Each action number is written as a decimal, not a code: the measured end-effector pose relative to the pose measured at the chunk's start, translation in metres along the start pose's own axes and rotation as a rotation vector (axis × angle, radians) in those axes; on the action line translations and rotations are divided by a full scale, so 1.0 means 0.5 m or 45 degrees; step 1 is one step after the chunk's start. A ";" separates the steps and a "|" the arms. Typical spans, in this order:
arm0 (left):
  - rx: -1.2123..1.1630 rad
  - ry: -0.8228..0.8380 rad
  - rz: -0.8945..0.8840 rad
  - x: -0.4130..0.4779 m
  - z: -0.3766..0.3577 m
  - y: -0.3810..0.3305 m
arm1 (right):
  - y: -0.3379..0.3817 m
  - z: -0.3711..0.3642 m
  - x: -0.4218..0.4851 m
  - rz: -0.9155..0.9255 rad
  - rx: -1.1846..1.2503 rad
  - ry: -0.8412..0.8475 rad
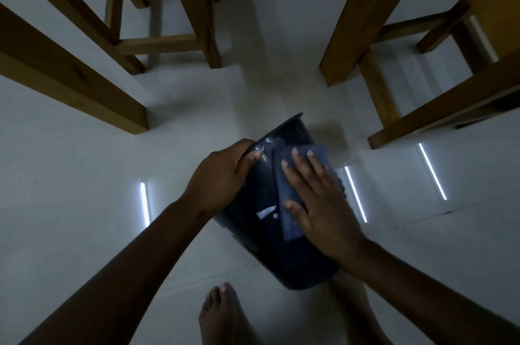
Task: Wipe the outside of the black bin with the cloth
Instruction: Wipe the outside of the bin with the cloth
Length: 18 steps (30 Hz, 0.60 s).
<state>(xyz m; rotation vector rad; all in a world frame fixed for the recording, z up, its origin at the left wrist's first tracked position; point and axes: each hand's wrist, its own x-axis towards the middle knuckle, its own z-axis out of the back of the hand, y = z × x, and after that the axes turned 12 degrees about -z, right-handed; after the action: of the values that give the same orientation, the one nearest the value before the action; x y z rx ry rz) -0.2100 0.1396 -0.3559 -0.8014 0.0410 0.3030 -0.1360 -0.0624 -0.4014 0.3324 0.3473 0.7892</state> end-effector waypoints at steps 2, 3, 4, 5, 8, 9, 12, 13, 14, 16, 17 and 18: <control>0.002 -0.008 0.016 0.000 -0.003 -0.005 | -0.020 0.006 -0.003 -0.217 0.224 0.017; 0.011 -0.006 0.023 0.000 -0.002 -0.008 | -0.026 0.004 -0.022 -0.302 0.268 0.019; 0.018 -0.003 0.033 0.000 -0.001 -0.008 | -0.024 0.000 -0.045 -0.327 0.225 0.028; 0.024 -0.005 0.041 -0.001 0.000 -0.008 | -0.017 -0.005 -0.067 -0.285 0.124 0.035; 0.056 -0.013 0.030 0.009 -0.001 -0.011 | 0.010 -0.019 -0.072 -0.035 -0.143 0.039; 0.049 0.002 0.014 0.014 0.000 -0.015 | 0.015 -0.015 -0.052 -0.002 -0.192 -0.002; -0.102 0.106 0.042 0.013 0.012 -0.006 | -0.005 0.016 0.013 -0.064 -0.062 -0.026; -0.119 0.137 0.067 0.005 0.016 0.001 | -0.021 0.026 0.021 -0.139 0.070 -0.023; -0.088 0.146 0.087 -0.006 0.017 0.010 | -0.033 0.030 0.018 -0.225 0.183 -0.022; 0.024 0.109 0.104 -0.026 0.013 0.017 | -0.033 0.024 -0.016 -0.299 0.172 -0.035; 0.054 0.072 0.092 -0.030 0.009 0.015 | -0.021 0.011 -0.040 -0.257 0.077 -0.046; 0.062 0.028 0.063 -0.029 0.005 0.011 | -0.007 0.000 -0.060 -0.176 -0.012 -0.030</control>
<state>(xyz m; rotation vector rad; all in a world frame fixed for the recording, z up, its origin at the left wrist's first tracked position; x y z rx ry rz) -0.2254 0.1413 -0.3557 -0.7559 0.0887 0.3391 -0.1534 -0.0865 -0.3975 0.3052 0.3404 0.6509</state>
